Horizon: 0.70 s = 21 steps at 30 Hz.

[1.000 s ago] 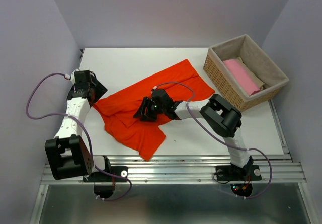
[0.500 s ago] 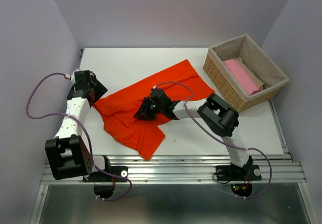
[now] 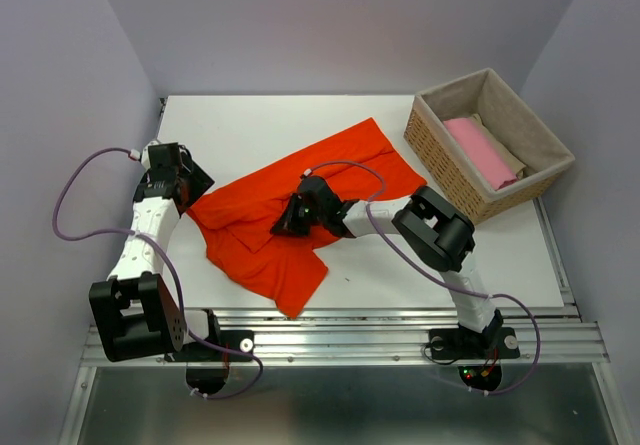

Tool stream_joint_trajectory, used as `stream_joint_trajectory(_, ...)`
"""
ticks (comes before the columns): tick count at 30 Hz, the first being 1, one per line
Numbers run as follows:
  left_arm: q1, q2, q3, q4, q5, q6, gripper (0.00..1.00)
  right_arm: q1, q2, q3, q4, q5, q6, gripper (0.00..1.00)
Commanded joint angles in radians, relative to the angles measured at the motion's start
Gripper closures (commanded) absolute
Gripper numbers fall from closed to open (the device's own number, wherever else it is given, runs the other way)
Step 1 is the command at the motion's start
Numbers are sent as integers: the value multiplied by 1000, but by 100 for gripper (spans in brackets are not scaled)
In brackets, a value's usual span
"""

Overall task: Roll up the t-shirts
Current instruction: Fold the T-shirt at the center of the board.

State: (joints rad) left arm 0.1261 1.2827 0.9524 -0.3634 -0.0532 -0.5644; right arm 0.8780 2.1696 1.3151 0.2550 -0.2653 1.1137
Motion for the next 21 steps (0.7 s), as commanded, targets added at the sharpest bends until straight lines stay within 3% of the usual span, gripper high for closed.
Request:
stream_joint_trajectory(1,0,-42,-17,7,-4,18,26,7,-21,56,40,-46,-80,99)
stream_joint_trajectory(21,0,-48,6,-22,-22,20,26,7,-183,-116,-3,-135,-129,99)
